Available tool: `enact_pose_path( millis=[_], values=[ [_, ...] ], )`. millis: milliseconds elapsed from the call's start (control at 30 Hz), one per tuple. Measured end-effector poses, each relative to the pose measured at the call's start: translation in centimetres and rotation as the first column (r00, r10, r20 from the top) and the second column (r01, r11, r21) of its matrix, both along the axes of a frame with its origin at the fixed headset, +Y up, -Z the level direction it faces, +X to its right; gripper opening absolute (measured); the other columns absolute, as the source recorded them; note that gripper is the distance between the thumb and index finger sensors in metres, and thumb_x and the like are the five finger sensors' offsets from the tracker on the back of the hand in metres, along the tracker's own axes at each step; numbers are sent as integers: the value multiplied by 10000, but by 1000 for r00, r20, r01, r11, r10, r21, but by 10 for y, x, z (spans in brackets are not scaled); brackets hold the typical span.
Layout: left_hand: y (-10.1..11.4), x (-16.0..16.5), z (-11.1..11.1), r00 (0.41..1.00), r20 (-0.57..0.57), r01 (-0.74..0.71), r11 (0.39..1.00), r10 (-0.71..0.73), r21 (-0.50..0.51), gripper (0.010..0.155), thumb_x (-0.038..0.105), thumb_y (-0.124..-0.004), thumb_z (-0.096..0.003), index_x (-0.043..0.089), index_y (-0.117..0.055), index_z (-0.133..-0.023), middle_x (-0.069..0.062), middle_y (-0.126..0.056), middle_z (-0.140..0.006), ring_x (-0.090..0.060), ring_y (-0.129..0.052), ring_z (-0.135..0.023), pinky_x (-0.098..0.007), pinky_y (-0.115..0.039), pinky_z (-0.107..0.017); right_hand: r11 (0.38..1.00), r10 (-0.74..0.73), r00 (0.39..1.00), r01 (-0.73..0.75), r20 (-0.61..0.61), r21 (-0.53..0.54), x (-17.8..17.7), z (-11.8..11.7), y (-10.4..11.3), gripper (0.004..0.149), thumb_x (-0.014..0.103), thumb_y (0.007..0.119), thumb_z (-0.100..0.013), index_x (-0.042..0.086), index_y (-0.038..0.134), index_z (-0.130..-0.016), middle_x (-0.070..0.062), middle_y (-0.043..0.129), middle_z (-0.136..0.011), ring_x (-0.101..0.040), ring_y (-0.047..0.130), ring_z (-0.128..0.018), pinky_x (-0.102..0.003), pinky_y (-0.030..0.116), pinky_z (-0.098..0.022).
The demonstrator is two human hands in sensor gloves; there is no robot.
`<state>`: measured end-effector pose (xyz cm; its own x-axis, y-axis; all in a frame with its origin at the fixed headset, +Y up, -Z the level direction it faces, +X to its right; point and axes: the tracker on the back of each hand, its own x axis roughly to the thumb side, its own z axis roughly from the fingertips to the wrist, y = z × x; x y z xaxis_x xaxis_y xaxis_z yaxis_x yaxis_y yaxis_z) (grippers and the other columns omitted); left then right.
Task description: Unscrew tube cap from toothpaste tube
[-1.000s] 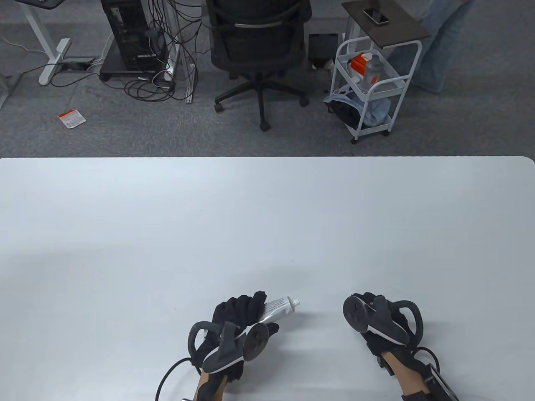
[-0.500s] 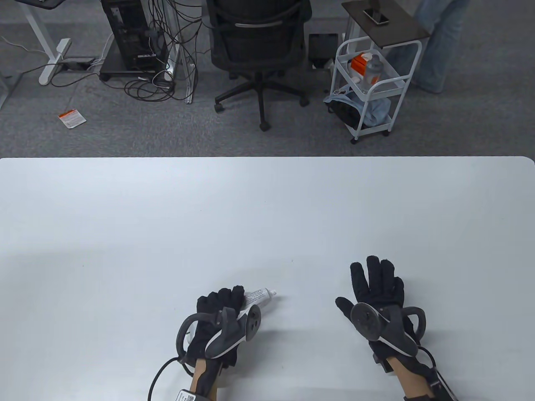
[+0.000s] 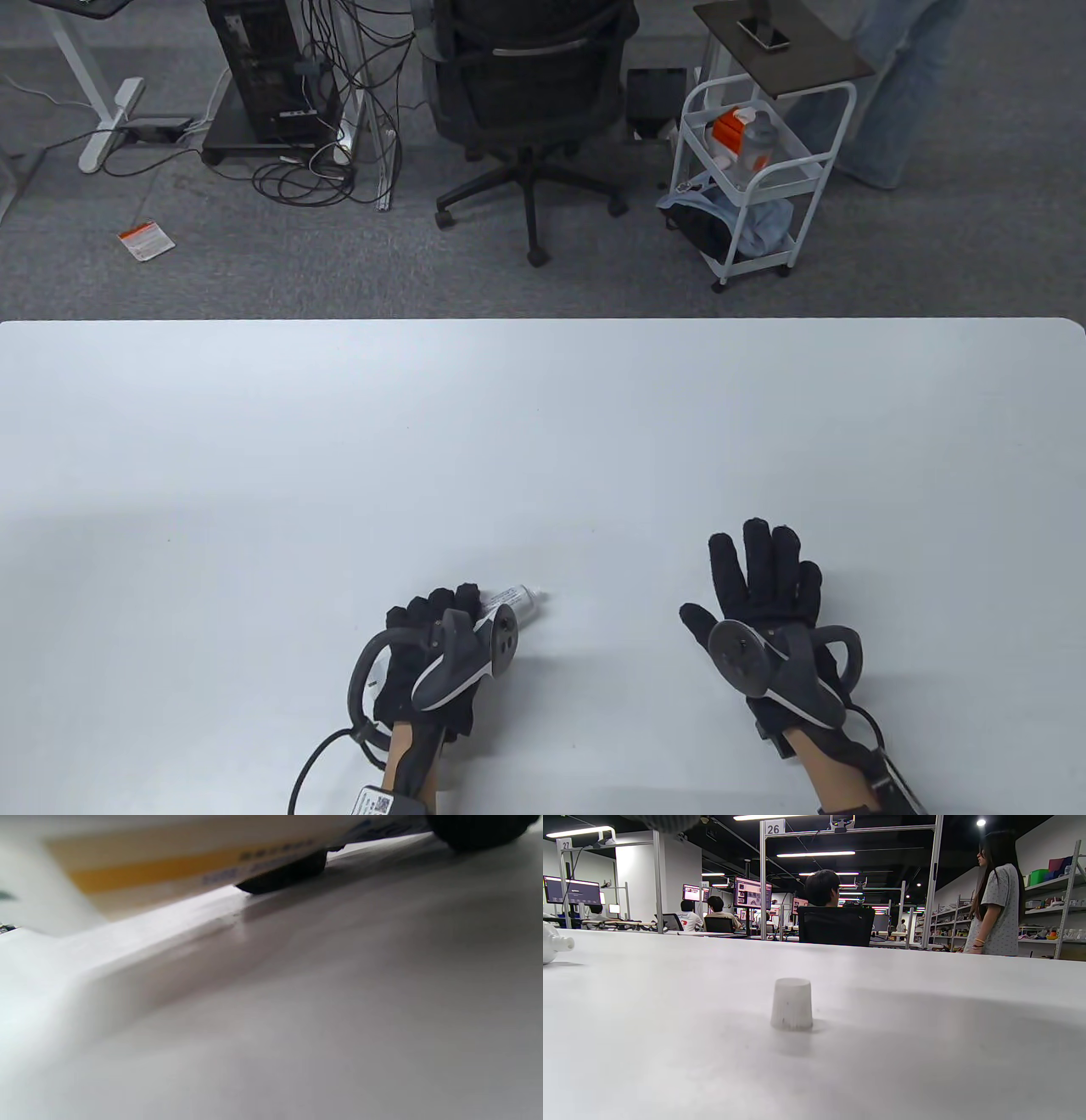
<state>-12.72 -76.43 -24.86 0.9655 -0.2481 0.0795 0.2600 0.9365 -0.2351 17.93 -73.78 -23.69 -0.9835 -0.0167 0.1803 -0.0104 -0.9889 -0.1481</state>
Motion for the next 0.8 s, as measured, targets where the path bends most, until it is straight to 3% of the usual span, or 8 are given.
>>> enact_pose_path(
  millis=[300, 500, 633, 800],
  values=[
    [2, 1, 5, 999, 10, 34, 999, -34, 38, 752, 616, -650, -515, 275, -435, -1149, -43, -636, -1145, -267, -749, -1030, -569, -663, -792, 1000, 7, 1000, -7, -11, 4, -2, 1, 0, 827, 539, 523, -576, 129, 64, -1129, -252, -103, -1126, -540, -74, -1018, -755, 160, -715],
    [17, 0, 21, 994, 100, -70, 975, 50, 212, 853, 696, -500, -518, 251, -263, -1207, -103, -326, -1309, -431, -432, -1202, -695, -516, -813, 1000, -10, 999, 11, -41, 4, -4, 4, 2, 830, 547, 515, -574, 140, 42, -1120, -239, -127, -1116, -532, -103, -1007, -755, 153, -716],
    [19, 2, 26, 987, 145, -107, 962, 72, 250, 870, 714, -461, -514, 264, -201, -1212, -101, -213, -1317, -451, -320, -1210, -716, -461, -821, 1000, -27, 998, 26, -65, -7, -5, 5, 2, 830, 551, 511, -572, 146, 33, -1117, -233, -137, -1113, -525, -115, -1004, -755, 149, -717],
    [18, 1, 25, 986, 148, -107, 966, 73, 234, 870, 718, -455, -513, 270, -194, -1211, -97, -199, -1316, -449, -306, -1211, -719, -452, -820, 1000, -15, 997, 13, -80, -26, -7, 4, -1, 833, 555, 506, -570, 145, 28, -1115, -231, -141, -1110, -525, -120, -1000, -754, 150, -716]
  ],
)
